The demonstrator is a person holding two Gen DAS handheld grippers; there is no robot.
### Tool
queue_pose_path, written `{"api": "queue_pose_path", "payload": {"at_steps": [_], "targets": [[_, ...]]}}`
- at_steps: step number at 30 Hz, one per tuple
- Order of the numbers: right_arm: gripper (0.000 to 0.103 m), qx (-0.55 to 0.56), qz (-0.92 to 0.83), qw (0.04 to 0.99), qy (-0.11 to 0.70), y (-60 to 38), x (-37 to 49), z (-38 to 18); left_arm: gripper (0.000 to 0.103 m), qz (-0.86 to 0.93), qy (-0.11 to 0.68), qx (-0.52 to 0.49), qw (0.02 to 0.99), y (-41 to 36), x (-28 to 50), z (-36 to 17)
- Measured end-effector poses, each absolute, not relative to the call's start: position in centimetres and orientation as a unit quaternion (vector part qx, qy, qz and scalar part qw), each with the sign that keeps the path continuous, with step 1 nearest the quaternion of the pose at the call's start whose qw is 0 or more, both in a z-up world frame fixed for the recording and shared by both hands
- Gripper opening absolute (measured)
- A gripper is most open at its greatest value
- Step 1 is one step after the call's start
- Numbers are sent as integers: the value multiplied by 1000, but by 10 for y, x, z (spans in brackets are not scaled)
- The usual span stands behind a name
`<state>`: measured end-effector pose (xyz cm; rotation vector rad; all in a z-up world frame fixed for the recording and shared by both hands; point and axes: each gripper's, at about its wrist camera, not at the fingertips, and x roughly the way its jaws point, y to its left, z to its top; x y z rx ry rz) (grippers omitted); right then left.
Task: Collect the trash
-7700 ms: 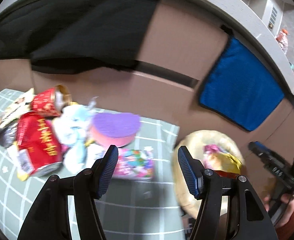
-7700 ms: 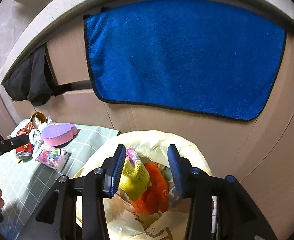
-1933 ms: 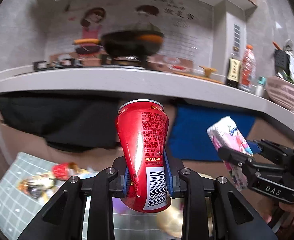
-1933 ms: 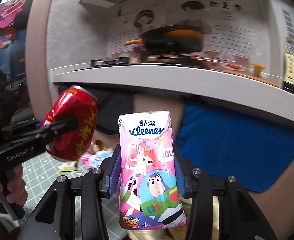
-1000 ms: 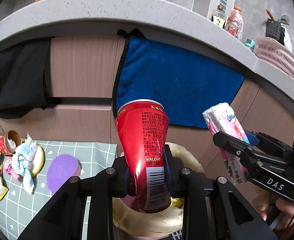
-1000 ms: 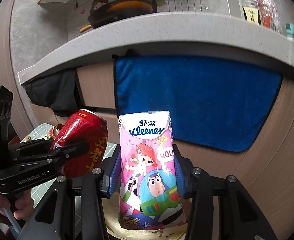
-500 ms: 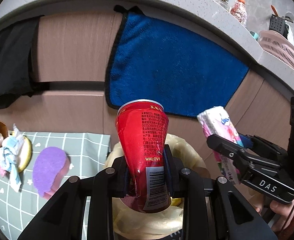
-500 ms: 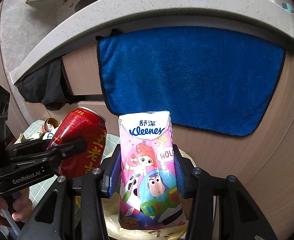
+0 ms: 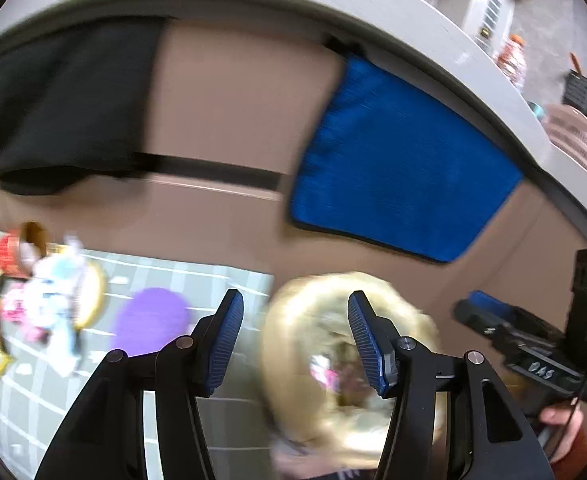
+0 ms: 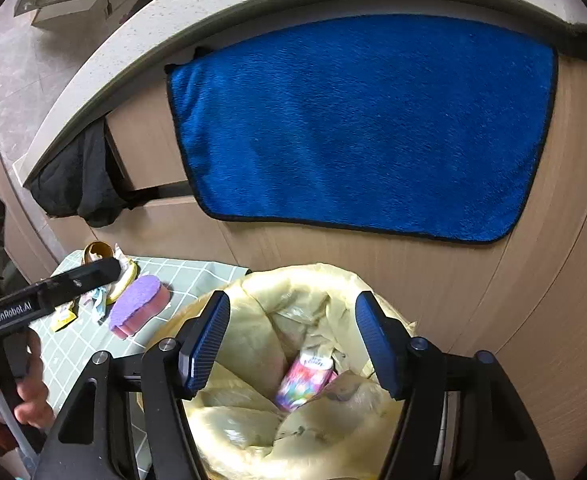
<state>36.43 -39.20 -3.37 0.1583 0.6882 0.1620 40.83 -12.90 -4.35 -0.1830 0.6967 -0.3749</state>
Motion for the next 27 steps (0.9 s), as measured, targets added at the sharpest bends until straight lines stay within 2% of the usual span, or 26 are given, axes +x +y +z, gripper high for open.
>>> {"api": "queue_pose_path", "payload": {"at_steps": [11,20,26,27], "targets": [[62,42,113,944,306,-335,360,-15,55,-85,364,-175,911,-8,418,-70],[62,17,127,938,322,-298,370,-20,55,-126,443,-112,881,-48,459,-133],[62,3,122,933,337,-293,372,-24,56,-117,437,-47,890,-68,465,-144],[62,1,122,932,341,-291,374,-26,60,-123,445,-42,886,-70,467,-147]]}}
